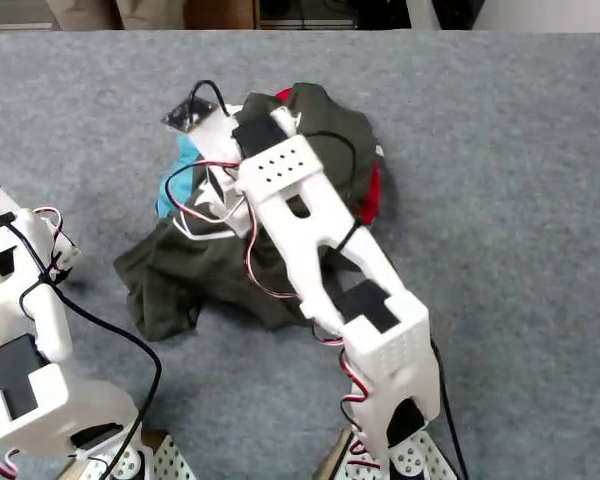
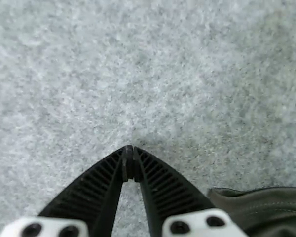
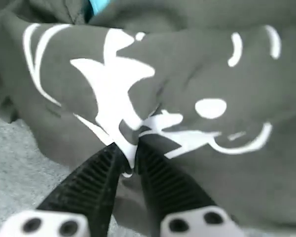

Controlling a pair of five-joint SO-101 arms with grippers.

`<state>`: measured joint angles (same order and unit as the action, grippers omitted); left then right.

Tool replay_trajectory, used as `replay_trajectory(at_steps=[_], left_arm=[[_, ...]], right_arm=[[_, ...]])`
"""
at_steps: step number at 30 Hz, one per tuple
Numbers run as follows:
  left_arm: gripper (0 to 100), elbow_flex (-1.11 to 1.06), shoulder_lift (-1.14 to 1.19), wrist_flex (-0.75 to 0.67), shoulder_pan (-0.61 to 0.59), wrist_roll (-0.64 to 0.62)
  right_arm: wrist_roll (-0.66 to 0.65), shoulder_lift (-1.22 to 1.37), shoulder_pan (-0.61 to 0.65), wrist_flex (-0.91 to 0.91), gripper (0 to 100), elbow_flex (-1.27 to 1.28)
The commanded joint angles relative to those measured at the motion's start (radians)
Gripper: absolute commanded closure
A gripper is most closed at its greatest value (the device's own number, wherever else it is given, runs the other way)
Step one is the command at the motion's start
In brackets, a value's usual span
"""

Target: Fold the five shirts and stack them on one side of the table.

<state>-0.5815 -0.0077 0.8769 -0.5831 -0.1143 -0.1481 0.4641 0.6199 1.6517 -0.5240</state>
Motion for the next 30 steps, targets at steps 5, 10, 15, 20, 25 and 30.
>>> replay_trajectory(at_steps=[5,10,15,20,25,30], left_arm=[[98,0.008,-0.019,-0.006,0.008,-0.008],[98,0.002,-0.019,-0.006,0.026,-0.008],[98,0.002,-0.019,-0.006,0.029,-0.008],[98,0.002,-0.019,-0.006,0.031,-0.008],[98,0.002,-0.019,-0.006,0.031,-0.008],[98,0.002,-0.019,-0.006,0.031,-0.008]], right_arm=[[0.003,-0.125,-0.027,0.12,99.4,-0.341],[0.0,-0.142,-0.101,0.124,99.4,-0.576],[-0.071,-0.137,-0.182,0.103,99.4,-0.794],[-0.117,-0.142,-0.246,0.014,99.4,-0.958],[-0.13,-0.142,-0.349,-0.057,99.4,-1.056],[-0.163,-0.143,-0.473,-0.104,99.4,-1.09]])
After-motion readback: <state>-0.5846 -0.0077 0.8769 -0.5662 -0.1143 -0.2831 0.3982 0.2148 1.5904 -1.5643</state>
